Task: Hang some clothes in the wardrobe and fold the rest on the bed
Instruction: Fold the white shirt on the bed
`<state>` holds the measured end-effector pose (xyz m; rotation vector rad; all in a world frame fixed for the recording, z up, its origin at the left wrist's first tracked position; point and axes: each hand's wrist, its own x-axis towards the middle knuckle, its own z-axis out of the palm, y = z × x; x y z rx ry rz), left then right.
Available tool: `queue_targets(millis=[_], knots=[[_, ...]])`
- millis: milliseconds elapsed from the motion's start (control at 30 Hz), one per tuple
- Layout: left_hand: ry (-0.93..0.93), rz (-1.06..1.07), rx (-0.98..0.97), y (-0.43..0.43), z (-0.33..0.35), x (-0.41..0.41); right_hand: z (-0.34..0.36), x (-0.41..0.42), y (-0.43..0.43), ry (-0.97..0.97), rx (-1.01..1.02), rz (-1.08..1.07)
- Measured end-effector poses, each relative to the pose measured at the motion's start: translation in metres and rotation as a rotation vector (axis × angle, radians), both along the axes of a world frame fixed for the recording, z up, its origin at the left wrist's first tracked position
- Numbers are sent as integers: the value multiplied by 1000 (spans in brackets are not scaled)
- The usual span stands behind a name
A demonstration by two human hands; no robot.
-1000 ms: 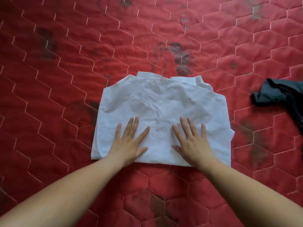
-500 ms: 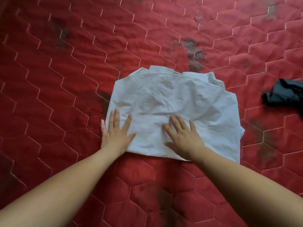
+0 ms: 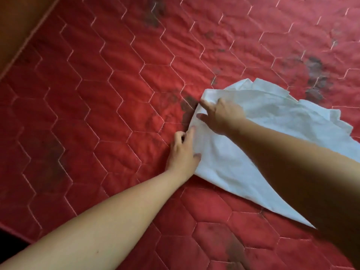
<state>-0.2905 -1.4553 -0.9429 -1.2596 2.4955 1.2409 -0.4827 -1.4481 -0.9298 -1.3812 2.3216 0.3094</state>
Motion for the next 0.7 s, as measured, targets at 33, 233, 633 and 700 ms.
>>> queue_targets(millis=[33,233,633,700], knots=[[23,88,91,-3,1,-1,-1,3,-6,-2,3,-27],[68,239,541,1,16,-13,10,15,-7,-94,-70,-341],[185,-410,196,149,95,-114,75,-56,140,-185,-391,-618],[201,-453,248,179,101,-129,82,-79,187,-226,-452,-778]])
